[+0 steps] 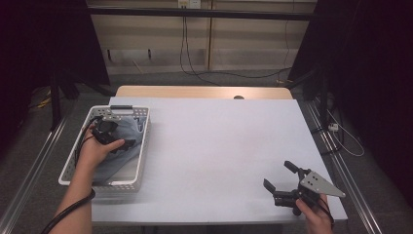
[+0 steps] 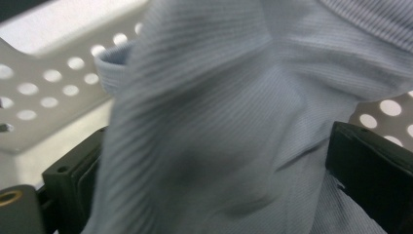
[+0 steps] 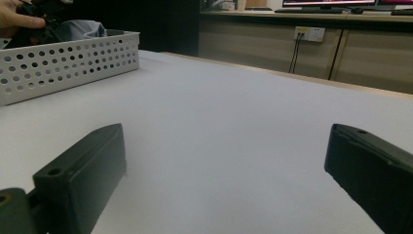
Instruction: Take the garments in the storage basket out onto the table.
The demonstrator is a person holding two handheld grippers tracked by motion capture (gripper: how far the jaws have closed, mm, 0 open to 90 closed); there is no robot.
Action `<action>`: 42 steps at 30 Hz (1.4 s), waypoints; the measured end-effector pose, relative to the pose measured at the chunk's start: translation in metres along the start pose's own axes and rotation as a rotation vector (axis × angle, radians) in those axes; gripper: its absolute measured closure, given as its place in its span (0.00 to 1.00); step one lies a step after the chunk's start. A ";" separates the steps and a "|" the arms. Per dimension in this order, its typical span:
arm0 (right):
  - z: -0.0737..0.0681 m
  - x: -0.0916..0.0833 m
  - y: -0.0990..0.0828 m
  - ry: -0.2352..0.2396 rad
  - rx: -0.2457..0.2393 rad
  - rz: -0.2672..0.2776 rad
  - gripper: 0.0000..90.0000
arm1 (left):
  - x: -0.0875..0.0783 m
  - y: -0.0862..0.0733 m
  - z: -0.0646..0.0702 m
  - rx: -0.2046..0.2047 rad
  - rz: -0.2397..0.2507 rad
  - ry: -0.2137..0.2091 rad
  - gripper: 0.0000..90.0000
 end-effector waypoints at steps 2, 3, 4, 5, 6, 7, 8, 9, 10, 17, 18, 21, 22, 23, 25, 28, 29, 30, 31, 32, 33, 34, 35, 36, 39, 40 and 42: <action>0.000 0.000 0.000 0.001 0.000 -0.001 0.01 | 0.002 -0.001 0.001 -0.014 -0.001 -0.002 0.04; -0.001 0.000 0.000 0.001 0.000 0.000 0.01 | 0.003 -0.002 0.000 -0.010 0.000 -0.005 0.04; -0.001 0.000 0.000 0.001 0.000 0.000 0.01 | 0.003 -0.003 0.000 -0.007 -0.003 -0.005 0.03; -0.001 0.000 0.000 0.001 0.000 -0.002 0.02 | 0.004 -0.004 0.000 -0.012 -0.003 -0.006 0.03; -0.001 0.001 0.000 0.003 -0.001 -0.003 0.02 | 0.005 -0.004 0.000 -0.021 -0.002 -0.007 0.03; -0.001 0.001 -0.001 0.004 -0.002 -0.004 0.02 | 0.007 -0.006 0.001 -0.018 -0.007 -0.010 0.03; -0.001 0.001 -0.001 0.004 -0.002 -0.005 0.02 | 0.008 -0.007 0.001 -0.016 -0.015 -0.010 0.02; -0.002 0.001 -0.001 0.006 -0.002 -0.004 0.02 | 0.010 -0.007 0.002 -0.023 -0.014 -0.005 0.02; -0.002 0.001 -0.001 0.006 -0.002 -0.003 0.02 | 0.010 -0.007 0.002 -0.023 -0.014 -0.005 0.01; -0.001 -0.001 0.000 0.003 -0.002 -0.003 0.02 | 0.017 -0.012 0.000 -0.059 -0.012 0.005 0.00; -0.001 -0.001 0.000 0.002 -0.001 -0.003 0.02 | 0.017 -0.013 0.000 -0.067 -0.011 0.005 0.00; -0.001 -0.001 0.000 0.002 0.000 -0.002 0.02 | 0.018 -0.014 0.000 -0.061 -0.013 0.003 0.00; -0.001 -0.001 0.000 0.001 0.000 -0.003 0.02 | 0.018 -0.015 0.000 -0.063 -0.012 0.002 0.00; -0.001 -0.001 0.000 0.003 0.000 -0.003 0.02 | 0.019 -0.014 0.000 -0.064 -0.009 0.004 0.00; -0.001 -0.001 0.000 0.004 -0.001 -0.004 0.02 | 0.020 -0.015 0.000 -0.058 -0.023 0.003 0.00; -0.001 0.000 -0.001 0.006 -0.001 -0.005 0.02 | 0.022 -0.016 -0.001 -0.058 -0.028 0.007 0.00; -0.001 0.000 -0.001 0.007 0.000 -0.005 0.02 | 0.023 -0.016 0.000 -0.067 -0.027 0.004 0.00; -0.001 0.000 0.000 0.008 -0.001 -0.004 0.02 | 0.023 -0.016 -0.001 -0.065 -0.023 0.005 0.00; -0.001 0.000 0.000 0.007 -0.002 -0.004 0.02 | 0.023 -0.016 0.000 -0.071 -0.021 0.001 0.00; -0.001 0.000 0.000 0.007 -0.003 -0.003 0.02 | 0.023 -0.016 -0.001 -0.066 -0.017 0.006 0.00; -0.001 0.000 0.000 0.007 -0.002 -0.003 0.02 | 0.023 -0.016 -0.001 -0.066 -0.016 0.008 0.00; -0.001 -0.001 0.000 0.007 -0.004 -0.003 0.02 | 0.023 -0.016 -0.001 -0.066 -0.018 0.007 0.00; -0.001 -0.001 0.000 0.008 -0.004 -0.002 0.02 | 0.023 -0.017 0.000 -0.068 -0.019 0.009 0.00; -0.001 -0.001 0.000 0.009 -0.003 -0.002 0.02 | 0.024 -0.017 0.000 -0.067 -0.021 0.014 0.00; -0.002 -0.001 0.001 0.011 -0.004 0.000 0.02 | 0.024 -0.018 0.001 -0.067 -0.025 0.012 0.00; -0.002 -0.001 0.001 0.011 -0.004 0.000 0.02 | 0.024 -0.018 0.001 -0.069 -0.020 0.010 0.00; -0.002 -0.001 0.001 0.013 -0.005 0.001 0.02 | 0.025 -0.018 0.001 -0.076 -0.014 0.012 0.00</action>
Point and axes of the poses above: each handheld gripper's, and its own axes: x roughly forward along the jaws, y roughly out of its top, z roughly to its right, the point moved 10 cm from there along x, roughly forward along the jaws, and after that the axes turned 1 degree about z, right-handed, at the moved point
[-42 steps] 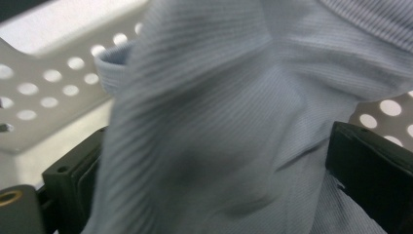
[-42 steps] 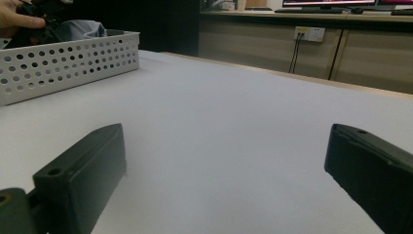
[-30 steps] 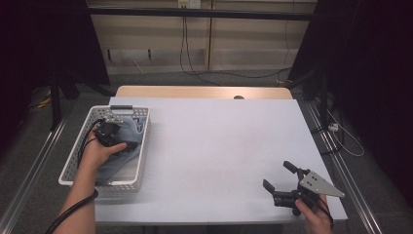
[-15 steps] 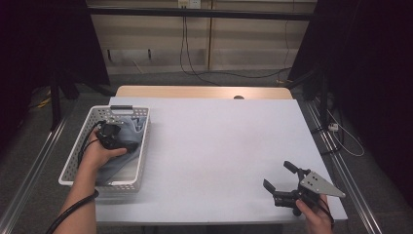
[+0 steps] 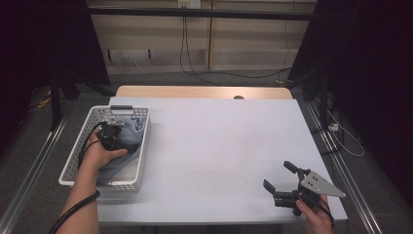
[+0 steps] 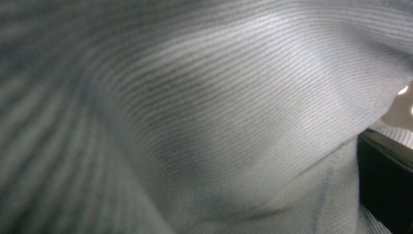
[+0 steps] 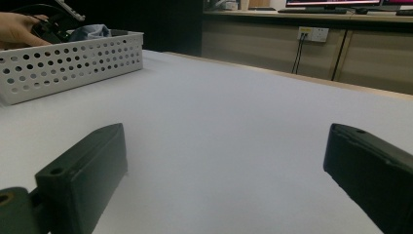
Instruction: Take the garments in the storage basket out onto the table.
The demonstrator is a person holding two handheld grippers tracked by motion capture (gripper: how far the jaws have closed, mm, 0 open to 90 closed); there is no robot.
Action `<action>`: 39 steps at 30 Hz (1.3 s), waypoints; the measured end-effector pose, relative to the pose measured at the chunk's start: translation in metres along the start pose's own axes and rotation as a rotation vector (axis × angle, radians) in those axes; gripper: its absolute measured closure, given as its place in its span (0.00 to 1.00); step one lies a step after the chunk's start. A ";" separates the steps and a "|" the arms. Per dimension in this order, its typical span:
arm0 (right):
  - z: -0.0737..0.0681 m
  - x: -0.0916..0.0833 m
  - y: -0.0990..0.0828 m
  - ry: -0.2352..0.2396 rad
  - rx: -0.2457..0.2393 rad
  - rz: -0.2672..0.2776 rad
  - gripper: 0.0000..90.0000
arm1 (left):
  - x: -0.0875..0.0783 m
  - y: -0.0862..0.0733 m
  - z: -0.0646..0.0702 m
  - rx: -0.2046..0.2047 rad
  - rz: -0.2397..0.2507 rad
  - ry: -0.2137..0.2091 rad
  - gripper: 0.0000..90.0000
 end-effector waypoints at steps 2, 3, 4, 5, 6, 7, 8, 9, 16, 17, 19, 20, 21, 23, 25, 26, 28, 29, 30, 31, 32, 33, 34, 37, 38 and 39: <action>-0.001 0.000 0.000 0.002 -0.003 0.000 0.02 | 0.000 0.000 0.002 -0.002 -0.006 -0.007 0.01; -0.001 0.000 0.000 0.002 -0.003 0.001 0.02 | 0.000 -0.001 0.002 -0.003 -0.007 -0.007 0.01; -0.001 0.000 0.000 0.002 -0.001 -0.001 0.02 | 0.000 -0.001 0.002 -0.002 -0.006 -0.007 0.01; -0.001 0.000 0.000 0.002 -0.002 -0.001 0.02 | 0.000 -0.001 0.002 -0.003 -0.006 -0.009 0.02; -0.001 0.000 0.000 0.003 -0.002 -0.001 0.02 | -0.001 -0.001 0.002 -0.007 -0.007 -0.013 0.03; -0.001 0.000 0.000 0.003 -0.003 -0.001 0.02 | -0.002 -0.001 0.003 -0.010 -0.007 -0.016 0.04; -0.002 0.000 0.000 0.003 -0.003 -0.001 0.02 | -0.002 -0.001 0.003 -0.007 -0.008 -0.017 0.05; -0.002 0.000 0.000 0.004 -0.004 -0.001 0.02 | -0.003 -0.001 0.003 -0.010 -0.008 -0.019 0.07; -0.002 -0.001 0.000 0.003 -0.002 -0.002 0.02 | -0.007 -0.001 0.001 -0.039 -0.027 -0.010 0.20; -0.002 -0.001 0.001 0.003 -0.002 -0.001 0.02 | -0.008 0.000 0.001 -0.042 -0.033 -0.012 0.23; -0.001 -0.001 0.001 0.003 -0.003 0.000 0.02 | -0.010 0.000 0.001 -0.052 -0.048 -0.015 0.30; -0.001 -0.002 0.001 0.002 -0.001 0.001 0.02 | -0.012 0.000 0.001 -0.055 -0.060 -0.020 0.33; -0.001 -0.002 0.001 0.002 -0.002 0.001 0.02 | -0.012 0.000 0.000 -0.055 -0.062 -0.018 0.35; -0.001 -0.001 0.001 0.003 -0.002 0.001 0.02 | -0.013 0.000 -0.001 -0.059 -0.067 -0.007 0.39; -0.001 -0.001 0.000 0.007 0.000 -0.003 0.02 | -0.014 0.000 0.000 -0.068 -0.088 -0.009 0.44; -0.001 0.000 0.000 0.008 -0.002 -0.003 0.02 | -0.015 0.000 0.002 -0.082 -0.107 -0.009 0.47; -0.002 0.000 0.000 0.010 -0.002 -0.003 0.02 | -0.016 0.001 0.003 -0.092 -0.134 -0.009 0.51; -0.002 0.000 0.000 0.009 -0.004 -0.004 0.02 | -0.016 0.000 0.003 -0.092 -0.142 -0.011 0.53; -0.002 0.000 0.000 0.008 -0.004 -0.003 0.02 | -0.017 0.000 0.003 -0.099 -0.150 -0.012 0.54; -0.002 0.000 0.000 0.008 -0.005 -0.004 0.02 | -0.017 0.000 0.003 -0.117 -0.153 -0.022 0.55; -0.002 -0.001 0.000 0.007 -0.003 -0.005 0.02 | -0.018 0.000 0.003 -0.127 -0.153 -0.026 0.56; -0.002 -0.001 0.000 0.006 -0.004 -0.005 0.02 | -0.018 0.000 0.003 -0.139 -0.154 -0.028 0.57; -0.001 -0.001 0.000 0.003 -0.002 -0.004 0.02 | -0.019 0.000 0.003 -0.145 -0.154 -0.036 0.59; 0.000 -0.002 -0.001 0.001 -0.001 -0.004 0.02 | -0.020 -0.001 0.002 -0.177 -0.134 -0.035 0.62; 0.000 -0.001 -0.001 0.001 0.002 -0.005 0.02 | -0.020 -0.001 0.002 -0.178 -0.127 -0.028 0.63; 0.000 -0.001 -0.001 0.001 0.002 -0.005 0.02 | -0.020 -0.001 0.002 -0.168 -0.130 -0.023 0.64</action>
Point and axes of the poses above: each handheld gripper's, and its own axes: x roughly forward along the jaws, y roughly out of its top, z roughly to its right, the point moved 10 cm from there along x, roughly forward along the jaws, and after that the axes turned 1 degree about z, right-handed, at the moved point
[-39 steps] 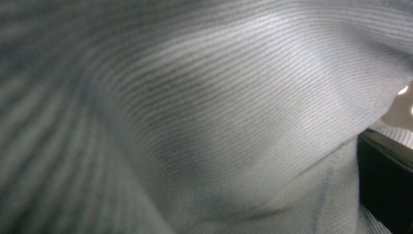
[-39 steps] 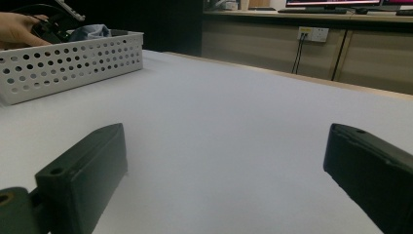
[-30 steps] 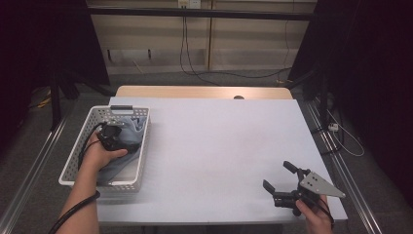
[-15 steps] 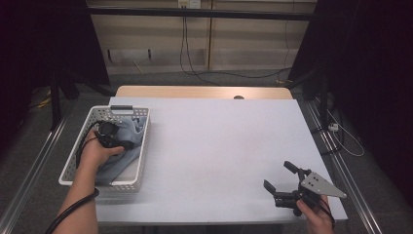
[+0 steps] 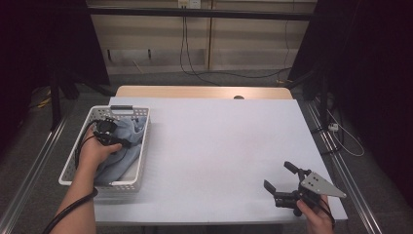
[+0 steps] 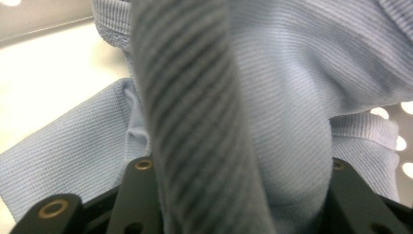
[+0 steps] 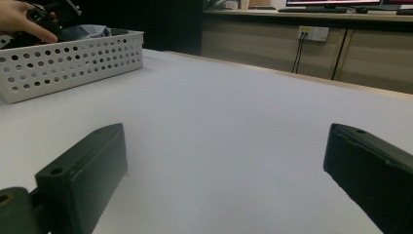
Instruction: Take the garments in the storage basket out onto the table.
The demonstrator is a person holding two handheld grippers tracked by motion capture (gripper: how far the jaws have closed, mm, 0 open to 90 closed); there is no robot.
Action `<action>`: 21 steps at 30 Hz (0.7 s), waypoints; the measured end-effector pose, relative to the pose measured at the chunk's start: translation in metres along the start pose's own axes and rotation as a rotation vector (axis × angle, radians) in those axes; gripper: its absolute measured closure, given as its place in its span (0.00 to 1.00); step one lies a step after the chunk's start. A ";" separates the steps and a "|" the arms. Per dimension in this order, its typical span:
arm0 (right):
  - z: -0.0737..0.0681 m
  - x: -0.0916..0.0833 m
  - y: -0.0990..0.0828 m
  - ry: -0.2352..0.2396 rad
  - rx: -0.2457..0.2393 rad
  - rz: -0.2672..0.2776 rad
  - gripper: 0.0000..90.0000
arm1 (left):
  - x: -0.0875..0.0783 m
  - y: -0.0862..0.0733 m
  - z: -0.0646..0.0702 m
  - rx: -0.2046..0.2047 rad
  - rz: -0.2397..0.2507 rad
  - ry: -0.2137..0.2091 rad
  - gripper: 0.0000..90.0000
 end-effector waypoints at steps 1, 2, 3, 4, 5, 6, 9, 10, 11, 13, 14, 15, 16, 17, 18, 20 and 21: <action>0.000 0.001 0.000 0.003 0.000 -0.001 0.02 | 0.000 0.000 0.000 0.014 -0.011 0.005 0.64; 0.000 0.001 0.000 0.002 -0.005 -0.001 0.02 | 0.000 0.000 0.001 0.011 -0.009 0.014 0.64; -0.001 0.001 0.000 0.004 -0.008 -0.001 0.02 | 0.000 0.001 0.002 0.008 -0.015 0.015 0.64; -0.002 0.002 0.000 0.008 -0.006 -0.001 0.02 | 0.000 0.001 0.001 0.009 -0.017 0.020 0.65; -0.002 0.002 0.000 0.009 -0.008 -0.003 0.02 | -0.001 0.001 0.002 0.008 -0.023 0.022 0.65; -0.003 0.003 0.000 0.009 -0.015 -0.005 0.02 | -0.001 0.001 0.002 0.010 -0.025 0.022 0.65; -0.004 0.003 0.000 0.011 -0.014 -0.007 0.02 | -0.004 0.001 0.002 0.009 -0.044 0.013 0.66; -0.004 0.003 0.000 0.010 -0.014 -0.007 0.02 | -0.004 0.001 0.002 0.007 -0.047 0.014 0.66; -0.003 0.003 0.000 0.009 -0.014 -0.006 0.02 | -0.005 0.001 0.002 0.006 -0.051 0.011 0.66; -0.003 0.002 0.000 0.008 -0.014 -0.008 0.02 | -0.007 0.001 0.001 0.004 -0.059 0.019 0.67; -0.002 0.002 0.000 0.005 -0.013 -0.007 0.02 | -0.009 0.001 0.001 0.002 -0.068 0.013 0.67; -0.002 0.002 0.000 0.005 -0.010 -0.006 0.02 | -0.010 0.001 0.001 -0.002 -0.067 0.015 0.67; -0.001 0.001 -0.001 0.004 -0.009 -0.006 0.02 | -0.012 0.002 0.000 -0.005 -0.068 0.014 0.67; -0.001 0.001 -0.001 0.003 -0.010 -0.006 0.02 | -0.013 0.003 0.000 -0.014 -0.063 0.015 0.67; -0.001 0.001 -0.001 0.003 -0.009 -0.007 0.02 | -0.015 0.003 0.000 -0.011 -0.072 0.014 0.67; -0.001 0.001 0.000 0.001 -0.009 -0.005 0.02 | -0.018 0.004 0.000 -0.003 -0.074 0.019 0.67; -0.001 0.001 0.000 0.001 -0.009 -0.005 0.02 | -0.021 0.005 0.000 0.002 -0.079 0.019 0.67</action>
Point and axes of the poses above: each handheld gripper's, and its own axes: x roughly forward along the jaws, y roughly out of its top, z roughly to its right, the point moved 10 cm from there along x, roughly forward along the jaws, and after that the axes turned 1 degree about z, right-handed, at the moved point
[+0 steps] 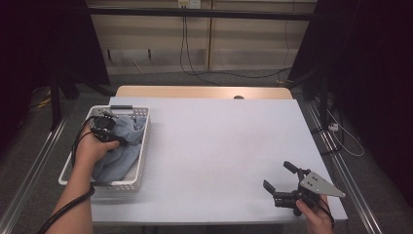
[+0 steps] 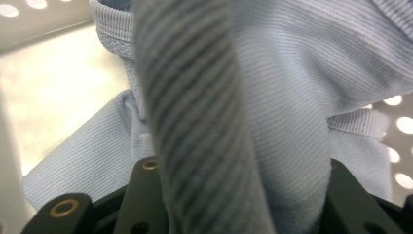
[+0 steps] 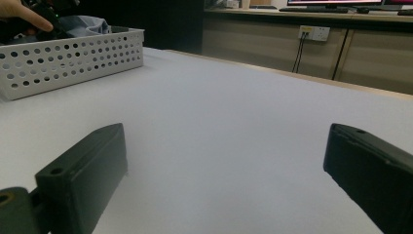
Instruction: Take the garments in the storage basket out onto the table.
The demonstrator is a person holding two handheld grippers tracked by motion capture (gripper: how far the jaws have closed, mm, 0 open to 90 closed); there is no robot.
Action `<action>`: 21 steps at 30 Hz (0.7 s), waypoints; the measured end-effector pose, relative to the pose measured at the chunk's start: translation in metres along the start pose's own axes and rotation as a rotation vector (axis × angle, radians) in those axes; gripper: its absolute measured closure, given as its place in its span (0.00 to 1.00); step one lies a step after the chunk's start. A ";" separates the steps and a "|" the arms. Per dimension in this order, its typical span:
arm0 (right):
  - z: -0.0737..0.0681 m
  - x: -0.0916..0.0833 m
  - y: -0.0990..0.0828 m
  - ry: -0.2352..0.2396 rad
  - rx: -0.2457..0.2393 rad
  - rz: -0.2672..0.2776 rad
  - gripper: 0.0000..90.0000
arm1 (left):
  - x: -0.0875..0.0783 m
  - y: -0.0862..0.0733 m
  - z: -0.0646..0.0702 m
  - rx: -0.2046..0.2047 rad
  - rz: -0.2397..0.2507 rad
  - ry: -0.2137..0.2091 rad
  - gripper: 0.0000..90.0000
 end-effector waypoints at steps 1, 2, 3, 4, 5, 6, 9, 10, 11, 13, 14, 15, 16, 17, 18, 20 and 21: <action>0.000 0.000 0.000 0.001 -0.001 0.000 0.02 | -0.002 0.001 0.000 0.003 0.001 0.001 0.67; -0.001 0.000 0.000 0.001 -0.002 -0.001 0.02 | -0.006 0.003 0.000 -0.002 0.008 0.001 0.68; -0.001 0.000 0.000 0.002 -0.001 0.000 0.02 | -0.008 0.004 -0.001 0.001 0.011 0.003 0.67; -0.001 0.000 0.000 0.002 -0.003 -0.002 0.02 | -0.011 0.005 -0.001 -0.004 0.015 0.001 0.67; -0.001 0.000 0.000 0.002 -0.003 -0.001 0.02 | -0.015 0.006 -0.001 -0.004 0.015 -0.002 0.68; -0.001 0.000 0.000 0.002 -0.003 -0.001 0.02 | -0.018 0.007 -0.001 -0.001 0.018 0.002 0.68; 0.000 0.000 0.000 -0.001 0.000 0.000 0.02 | -0.027 0.009 0.000 -0.007 0.022 -0.010 0.68; 0.000 0.000 0.000 -0.003 0.000 0.000 0.02 | -0.029 0.010 0.000 -0.006 0.022 -0.014 0.67; 0.001 -0.001 0.000 -0.005 -0.001 0.000 0.02 | -0.032 0.010 0.001 -0.014 0.019 -0.018 0.67; 0.001 -0.001 0.000 -0.003 0.000 0.001 0.02 | -0.038 0.012 0.003 -0.018 0.017 -0.016 0.67; 0.001 -0.001 0.000 -0.004 0.000 0.001 0.02 | -0.040 0.013 0.004 -0.017 0.018 -0.015 0.67; 0.001 -0.001 0.000 -0.004 0.000 0.000 0.02 | -0.043 0.015 0.005 -0.014 0.015 -0.015 0.67; 0.000 0.000 0.000 -0.002 0.002 -0.001 0.02 | -0.047 0.016 0.005 -0.011 0.010 -0.018 0.67; 0.000 0.000 0.000 -0.001 0.001 -0.002 0.02 | -0.051 0.018 0.006 -0.010 0.003 -0.021 0.67; 0.000 0.000 0.000 -0.001 0.000 -0.002 0.02 | -0.056 0.020 0.007 -0.010 0.003 -0.022 0.67; -0.001 0.000 -0.001 0.001 0.001 -0.002 0.02 | -0.062 0.023 0.008 -0.014 0.006 -0.025 0.67; -0.001 0.000 -0.001 -0.001 0.001 -0.003 0.02 | -0.066 0.025 0.009 -0.022 0.012 -0.028 0.67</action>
Point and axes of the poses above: each handheld gripper's, and its own axes: x roughly forward along the jaws, y roughly out of its top, z roughly to its right, the point moved 10 cm from there along x, roughly forward along the jaws, and after that the axes turned 1 degree about z, right-handed, at the moved point
